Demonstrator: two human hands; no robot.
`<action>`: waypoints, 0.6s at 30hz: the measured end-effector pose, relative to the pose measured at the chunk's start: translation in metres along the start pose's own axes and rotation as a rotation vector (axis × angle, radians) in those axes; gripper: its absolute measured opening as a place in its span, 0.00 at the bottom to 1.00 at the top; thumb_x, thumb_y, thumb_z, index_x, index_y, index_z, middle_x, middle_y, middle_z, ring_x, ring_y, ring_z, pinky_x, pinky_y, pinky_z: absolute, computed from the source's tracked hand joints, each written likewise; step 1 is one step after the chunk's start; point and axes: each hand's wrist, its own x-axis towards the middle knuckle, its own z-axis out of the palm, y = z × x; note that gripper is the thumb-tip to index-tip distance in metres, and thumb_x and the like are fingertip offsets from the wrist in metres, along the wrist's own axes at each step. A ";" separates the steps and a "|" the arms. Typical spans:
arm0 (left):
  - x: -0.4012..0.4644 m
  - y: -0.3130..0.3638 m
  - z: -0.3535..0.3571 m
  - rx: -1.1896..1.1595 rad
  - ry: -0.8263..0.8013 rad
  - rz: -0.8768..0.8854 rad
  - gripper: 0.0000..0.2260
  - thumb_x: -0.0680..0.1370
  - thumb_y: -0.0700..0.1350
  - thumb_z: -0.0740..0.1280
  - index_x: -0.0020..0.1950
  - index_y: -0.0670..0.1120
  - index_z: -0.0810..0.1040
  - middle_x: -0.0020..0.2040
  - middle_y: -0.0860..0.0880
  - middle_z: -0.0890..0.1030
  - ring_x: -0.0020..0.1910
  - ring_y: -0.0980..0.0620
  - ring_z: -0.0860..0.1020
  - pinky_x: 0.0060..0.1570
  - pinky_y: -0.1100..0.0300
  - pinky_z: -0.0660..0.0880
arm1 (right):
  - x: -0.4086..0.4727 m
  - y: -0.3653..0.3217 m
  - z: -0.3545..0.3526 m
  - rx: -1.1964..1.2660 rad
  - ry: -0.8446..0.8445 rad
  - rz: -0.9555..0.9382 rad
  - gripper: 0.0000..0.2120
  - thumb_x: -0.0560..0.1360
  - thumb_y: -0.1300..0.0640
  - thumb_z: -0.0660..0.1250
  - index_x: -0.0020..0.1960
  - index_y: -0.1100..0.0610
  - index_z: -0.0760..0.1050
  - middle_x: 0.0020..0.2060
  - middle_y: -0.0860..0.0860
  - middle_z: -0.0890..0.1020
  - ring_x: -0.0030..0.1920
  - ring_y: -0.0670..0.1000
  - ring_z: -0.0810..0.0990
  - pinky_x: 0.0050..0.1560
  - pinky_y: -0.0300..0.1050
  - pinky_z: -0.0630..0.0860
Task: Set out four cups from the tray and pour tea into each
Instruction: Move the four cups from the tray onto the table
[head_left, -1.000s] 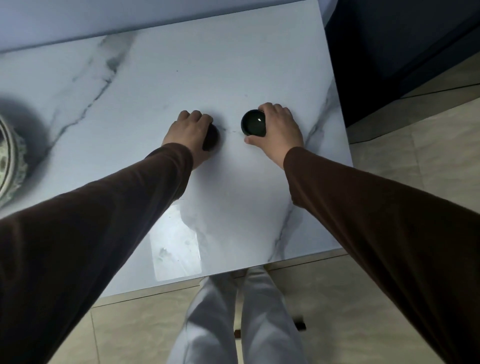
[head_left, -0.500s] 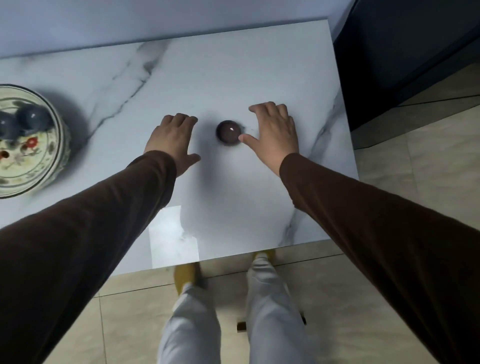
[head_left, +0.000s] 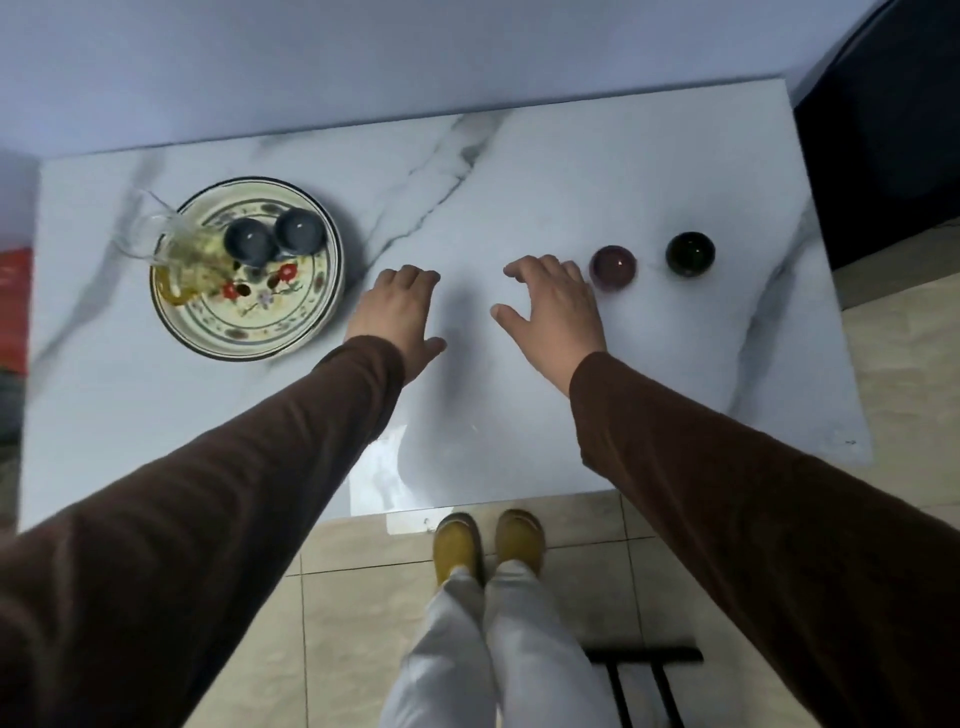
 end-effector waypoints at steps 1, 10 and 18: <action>-0.002 -0.007 0.000 0.000 0.003 -0.014 0.33 0.71 0.50 0.73 0.73 0.43 0.65 0.68 0.42 0.70 0.66 0.40 0.67 0.65 0.48 0.67 | 0.001 -0.006 0.006 0.002 -0.015 -0.012 0.19 0.76 0.48 0.66 0.65 0.52 0.72 0.61 0.50 0.76 0.63 0.54 0.70 0.63 0.50 0.66; -0.017 -0.087 -0.005 0.018 0.029 -0.087 0.31 0.71 0.50 0.73 0.70 0.41 0.67 0.65 0.40 0.71 0.64 0.38 0.68 0.65 0.48 0.66 | 0.018 -0.054 0.052 0.077 -0.049 0.001 0.19 0.76 0.48 0.66 0.64 0.54 0.73 0.59 0.51 0.77 0.62 0.55 0.71 0.63 0.50 0.68; -0.022 -0.178 0.003 -0.246 0.137 -0.206 0.29 0.72 0.49 0.72 0.70 0.42 0.68 0.66 0.39 0.71 0.65 0.38 0.68 0.65 0.48 0.66 | 0.048 -0.135 0.109 0.130 -0.017 0.046 0.19 0.76 0.47 0.67 0.64 0.54 0.73 0.57 0.51 0.77 0.58 0.53 0.73 0.57 0.48 0.72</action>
